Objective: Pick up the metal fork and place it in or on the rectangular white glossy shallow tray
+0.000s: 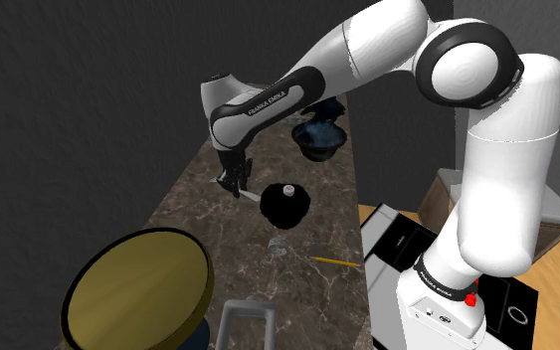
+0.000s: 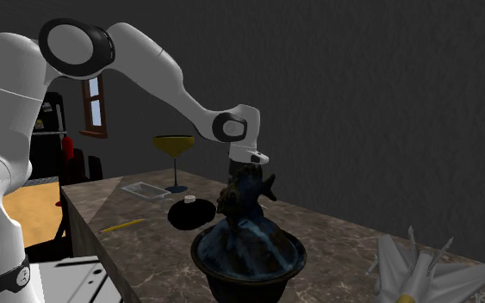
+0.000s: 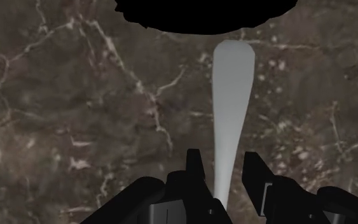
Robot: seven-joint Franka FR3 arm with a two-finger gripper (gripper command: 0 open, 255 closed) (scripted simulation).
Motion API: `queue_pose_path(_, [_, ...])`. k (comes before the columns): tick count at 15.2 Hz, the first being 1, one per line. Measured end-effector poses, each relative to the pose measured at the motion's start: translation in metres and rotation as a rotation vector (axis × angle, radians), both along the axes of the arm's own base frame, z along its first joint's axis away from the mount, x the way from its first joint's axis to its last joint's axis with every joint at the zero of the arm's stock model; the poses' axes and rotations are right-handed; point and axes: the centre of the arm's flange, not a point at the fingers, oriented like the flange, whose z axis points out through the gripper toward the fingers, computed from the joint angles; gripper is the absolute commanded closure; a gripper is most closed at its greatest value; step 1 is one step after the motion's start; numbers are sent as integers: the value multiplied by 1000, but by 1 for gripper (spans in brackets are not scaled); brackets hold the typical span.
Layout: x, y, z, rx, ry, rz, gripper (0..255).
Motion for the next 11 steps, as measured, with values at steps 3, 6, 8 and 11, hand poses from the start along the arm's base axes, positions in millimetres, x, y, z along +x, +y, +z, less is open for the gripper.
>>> queue_pose_path(3, [0,0,13,0,0,0,255])
queue_pose_path(6, [0,-1,29,0,-1,0,255])
queue_pose_path(8, [0,0,40,0,-1,0,255])
queue_pose_path(11, [0,0,56,0,-1,0,255])
